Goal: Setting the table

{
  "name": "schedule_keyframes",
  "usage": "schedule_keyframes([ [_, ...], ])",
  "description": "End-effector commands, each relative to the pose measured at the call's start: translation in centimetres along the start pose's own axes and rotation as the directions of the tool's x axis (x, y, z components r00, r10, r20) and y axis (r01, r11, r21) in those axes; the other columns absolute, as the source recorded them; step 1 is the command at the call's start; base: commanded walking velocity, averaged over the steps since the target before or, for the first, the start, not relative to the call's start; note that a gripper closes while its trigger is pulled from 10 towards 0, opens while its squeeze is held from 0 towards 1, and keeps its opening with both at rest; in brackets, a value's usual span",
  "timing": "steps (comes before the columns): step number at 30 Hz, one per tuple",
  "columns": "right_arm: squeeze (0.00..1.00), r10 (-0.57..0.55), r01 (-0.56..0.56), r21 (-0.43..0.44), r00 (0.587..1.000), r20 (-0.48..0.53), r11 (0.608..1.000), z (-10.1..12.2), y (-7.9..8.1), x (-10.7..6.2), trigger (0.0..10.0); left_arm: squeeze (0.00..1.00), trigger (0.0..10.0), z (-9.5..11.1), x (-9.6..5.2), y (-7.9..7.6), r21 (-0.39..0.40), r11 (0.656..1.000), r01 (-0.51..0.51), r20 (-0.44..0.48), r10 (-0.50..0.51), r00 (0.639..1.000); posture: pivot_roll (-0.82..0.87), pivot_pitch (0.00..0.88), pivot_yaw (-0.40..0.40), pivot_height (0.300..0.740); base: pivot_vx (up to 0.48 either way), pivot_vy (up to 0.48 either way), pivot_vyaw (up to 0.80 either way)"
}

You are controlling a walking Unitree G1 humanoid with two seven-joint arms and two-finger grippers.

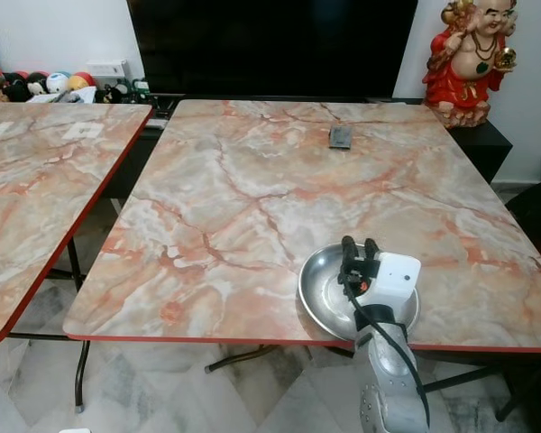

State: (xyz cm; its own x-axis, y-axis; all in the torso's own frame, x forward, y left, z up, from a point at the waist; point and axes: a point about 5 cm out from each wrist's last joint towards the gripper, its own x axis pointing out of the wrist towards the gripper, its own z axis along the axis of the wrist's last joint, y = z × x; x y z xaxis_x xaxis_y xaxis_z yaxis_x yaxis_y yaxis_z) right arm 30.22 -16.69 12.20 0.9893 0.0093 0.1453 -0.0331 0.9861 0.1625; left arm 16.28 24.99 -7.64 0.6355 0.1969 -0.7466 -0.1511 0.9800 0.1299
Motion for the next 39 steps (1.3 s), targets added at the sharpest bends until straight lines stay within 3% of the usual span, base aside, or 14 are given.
schedule_keyframes([
  [1, 0.00, 0.028, -0.028, -0.003, 1.000, 0.006, 1.000, -0.1, 0.7, 0.2, 10.0, 0.00, 10.0, -1.6, -0.5, 0.6, -0.011, 1.000, -0.019, -0.056, 0.018, 0.998, 0.05, 0.058, 0.009, 0.740, 0.000, 0.337, 0.80],
  [18, 0.00, 0.009, -0.010, 0.050, 1.000, 0.024, 0.999, 0.1, 1.0, 0.6, 10.0, 0.00, 10.0, -2.3, -0.7, 0.7, -0.024, 1.000, -0.019, -0.069, 0.017, 0.997, 0.05, 0.112, 0.002, 0.740, 0.000, 0.342, 0.09],
  [39, 0.00, 0.048, -0.049, 0.031, 0.998, 0.030, 0.998, 0.5, 1.8, 1.2, 10.0, 0.00, 10.0, -2.1, -0.6, -0.1, -0.047, 0.999, -0.019, -0.063, 0.016, 0.998, 0.05, 0.165, -0.022, 0.740, 0.000, 0.341, 0.00],
])
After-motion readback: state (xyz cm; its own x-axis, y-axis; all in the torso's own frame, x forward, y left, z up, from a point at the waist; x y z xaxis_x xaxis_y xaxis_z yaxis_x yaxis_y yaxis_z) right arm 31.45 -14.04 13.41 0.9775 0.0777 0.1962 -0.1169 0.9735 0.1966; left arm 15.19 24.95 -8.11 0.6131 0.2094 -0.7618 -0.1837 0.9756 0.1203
